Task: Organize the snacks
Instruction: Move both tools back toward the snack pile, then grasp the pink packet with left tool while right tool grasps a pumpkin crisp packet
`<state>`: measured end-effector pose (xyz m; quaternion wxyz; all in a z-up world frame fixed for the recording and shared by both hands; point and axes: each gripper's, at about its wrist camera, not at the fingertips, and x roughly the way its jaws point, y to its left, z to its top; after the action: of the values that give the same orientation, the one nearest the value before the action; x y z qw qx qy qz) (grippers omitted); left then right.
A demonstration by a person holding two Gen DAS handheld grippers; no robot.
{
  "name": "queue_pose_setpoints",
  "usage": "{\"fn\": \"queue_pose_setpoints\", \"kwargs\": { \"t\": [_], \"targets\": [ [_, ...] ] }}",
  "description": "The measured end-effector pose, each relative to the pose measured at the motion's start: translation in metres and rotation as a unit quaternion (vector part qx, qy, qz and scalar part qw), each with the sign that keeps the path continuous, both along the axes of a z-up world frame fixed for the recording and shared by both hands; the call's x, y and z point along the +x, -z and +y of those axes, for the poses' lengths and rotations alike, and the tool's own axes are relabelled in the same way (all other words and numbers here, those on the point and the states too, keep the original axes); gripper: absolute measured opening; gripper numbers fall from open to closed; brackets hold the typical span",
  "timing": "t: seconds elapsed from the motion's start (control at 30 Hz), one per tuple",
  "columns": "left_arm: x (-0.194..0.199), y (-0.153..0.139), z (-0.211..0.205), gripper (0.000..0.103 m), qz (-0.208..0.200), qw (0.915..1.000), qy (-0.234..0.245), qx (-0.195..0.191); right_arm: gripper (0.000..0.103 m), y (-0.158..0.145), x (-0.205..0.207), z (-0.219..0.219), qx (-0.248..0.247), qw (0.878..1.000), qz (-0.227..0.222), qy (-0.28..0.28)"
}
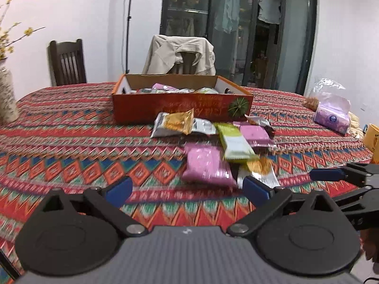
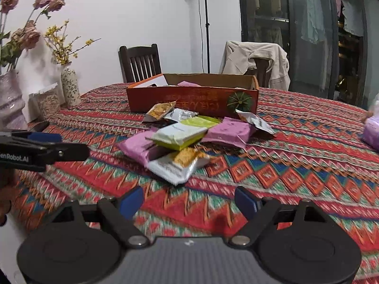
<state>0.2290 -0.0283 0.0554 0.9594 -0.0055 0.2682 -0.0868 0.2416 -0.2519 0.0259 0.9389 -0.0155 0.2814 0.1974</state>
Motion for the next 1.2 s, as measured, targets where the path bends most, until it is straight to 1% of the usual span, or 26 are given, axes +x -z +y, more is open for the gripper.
{"fn": "queue_pose_setpoints", "kwargs": {
  "t": [0.07, 0.17, 0.23, 0.27, 0.3, 0.33, 0.37, 0.4, 0.47, 0.57, 0.63, 0.7, 0.73, 0.8, 0.9, 0.97, 1.0, 1.03, 1.2],
  "targets": [
    [0.018, 0.005, -0.005, 0.101, 0.006, 0.9999, 0.008, 0.006, 0.083, 0.002, 0.015, 0.009, 0.000, 1.000, 0.002, -0.002],
    [0.045, 0.014, -0.014, 0.101, 0.022, 0.9992, 0.031, 0.007, 0.082, 0.008, 0.039, 0.025, -0.017, 1.000, 0.008, -0.001],
    [0.059, 0.021, -0.021, 0.100, 0.034, 0.9983, 0.046, 0.009, 0.076, 0.012, 0.052, 0.034, -0.037, 0.999, 0.009, 0.001],
    [0.067, 0.025, -0.026, 0.096, 0.040, 0.9978, 0.051, 0.012, 0.075, 0.014, 0.058, 0.036, -0.048, 0.999, 0.011, 0.003],
    [0.074, 0.028, -0.029, 0.092, 0.049, 0.9974, 0.051, 0.015, 0.073, 0.016, 0.063, 0.036, -0.050, 0.999, 0.019, 0.005],
    [0.080, 0.031, -0.031, 0.089, 0.057, 0.9969, 0.052, 0.017, 0.070, 0.016, 0.066, 0.034, -0.046, 0.999, 0.022, 0.004],
    [0.085, 0.034, -0.033, 0.078, 0.066, 0.9962, 0.053, 0.018, 0.070, 0.016, 0.068, 0.033, -0.050, 0.999, 0.021, 0.006],
    [0.089, 0.036, -0.034, 0.072, 0.068, 0.9962, 0.050, 0.019, 0.070, 0.016, 0.068, 0.030, -0.061, 0.998, 0.020, 0.014],
    [0.087, 0.036, -0.034, 0.062, 0.061, 0.9962, 0.056, 0.027, 0.070, 0.015, 0.070, 0.022, -0.069, 0.997, 0.020, 0.031],
    [0.076, 0.033, -0.028, 0.062, 0.058, 0.9960, 0.062, 0.029, 0.070, 0.011, 0.072, 0.005, -0.065, 0.996, 0.021, 0.061],
    [0.062, 0.033, -0.020, 0.062, 0.054, 0.9962, 0.057, 0.036, 0.071, 0.006, 0.071, 0.000, -0.042, 0.997, 0.017, 0.057],
    [0.049, 0.034, -0.008, 0.061, 0.053, 0.9970, 0.042, 0.037, 0.071, 0.005, 0.073, 0.004, -0.019, 0.999, 0.023, 0.037],
    [0.045, 0.033, -0.003, 0.061, 0.057, 0.9973, 0.032, 0.033, 0.071, 0.007, 0.076, 0.010, -0.021, 0.999, 0.029, 0.029],
    [0.038, 0.030, 0.009, 0.062, 0.063, 0.9976, 0.010, 0.025, 0.071, 0.014, 0.085, 0.023, -0.045, 0.998, 0.035, 0.029],
    [0.031, 0.028, 0.018, 0.062, 0.061, 0.9975, -0.017, 0.031, 0.070, 0.017, 0.096, 0.034, -0.051, 0.998, 0.031, 0.026],
    [0.029, 0.028, 0.020, 0.062, 0.061, 0.9971, -0.028, 0.036, 0.062, 0.016, 0.099, 0.038, -0.065, 0.997, 0.023, 0.024],
    [0.027, 0.028, 0.021, 0.062, 0.062, 0.9970, -0.030, 0.036, 0.052, 0.016, 0.098, 0.038, -0.066, 0.997, 0.023, 0.021],
    [0.026, 0.026, 0.021, 0.062, 0.061, 0.9970, -0.031, 0.034, 0.049, 0.015, 0.097, 0.037, -0.063, 0.998, 0.025, 0.019],
    [0.012, 0.020, 0.017, 0.062, 0.056, 0.9977, -0.028, 0.027, 0.046, 0.014, 0.074, 0.019, -0.054, 0.998, 0.029, 0.025]
  ]
}}
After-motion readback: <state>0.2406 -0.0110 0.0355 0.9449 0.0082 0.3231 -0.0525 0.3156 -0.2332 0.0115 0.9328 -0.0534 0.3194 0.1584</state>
